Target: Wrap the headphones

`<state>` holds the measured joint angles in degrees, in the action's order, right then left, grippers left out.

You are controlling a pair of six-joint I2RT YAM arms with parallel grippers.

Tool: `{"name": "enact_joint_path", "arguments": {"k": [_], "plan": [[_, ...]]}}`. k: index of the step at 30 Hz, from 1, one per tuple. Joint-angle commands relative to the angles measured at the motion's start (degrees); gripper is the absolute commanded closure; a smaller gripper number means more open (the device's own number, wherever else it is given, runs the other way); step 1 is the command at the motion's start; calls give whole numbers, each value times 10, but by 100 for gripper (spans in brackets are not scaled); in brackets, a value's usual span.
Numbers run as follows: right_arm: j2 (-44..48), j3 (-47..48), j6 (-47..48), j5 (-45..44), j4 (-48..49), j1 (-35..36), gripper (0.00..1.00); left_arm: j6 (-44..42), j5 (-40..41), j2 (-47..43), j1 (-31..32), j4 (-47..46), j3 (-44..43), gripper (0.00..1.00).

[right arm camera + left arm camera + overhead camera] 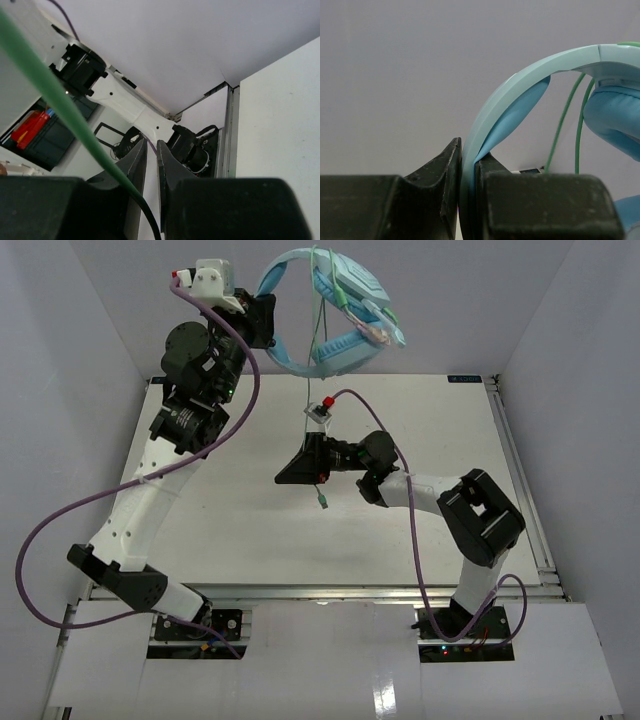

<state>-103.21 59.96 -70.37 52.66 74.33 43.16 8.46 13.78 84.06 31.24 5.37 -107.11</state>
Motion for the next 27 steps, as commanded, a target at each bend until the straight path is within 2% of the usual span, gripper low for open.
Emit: {"name": "enact_joint_path", "arguments": {"k": [1,7,14,17,21,22,24,27], "plan": [[62,-12,52,4,243,20,81,-40,72,1,0,-63,-40,100],[105,-45,113,14,189,25,81,-80,106,6,-4,-93,-34,100],[156,-77,217,10,41,25,92,-99,139,18,-28,-106,-9,100],[167,-70,261,5,-46,25,92,-109,149,16,-39,-117,13,100],[189,-59,321,3,-186,18,92,-127,155,4,-59,-121,44,100],[193,-41,369,3,-226,17,92,-132,156,1,-64,-128,60,100],[201,3,468,-8,-367,16,92,-151,162,-7,-72,-141,87,100],[211,72,615,-63,-564,17,92,-167,166,-13,-87,-151,125,100]]}}
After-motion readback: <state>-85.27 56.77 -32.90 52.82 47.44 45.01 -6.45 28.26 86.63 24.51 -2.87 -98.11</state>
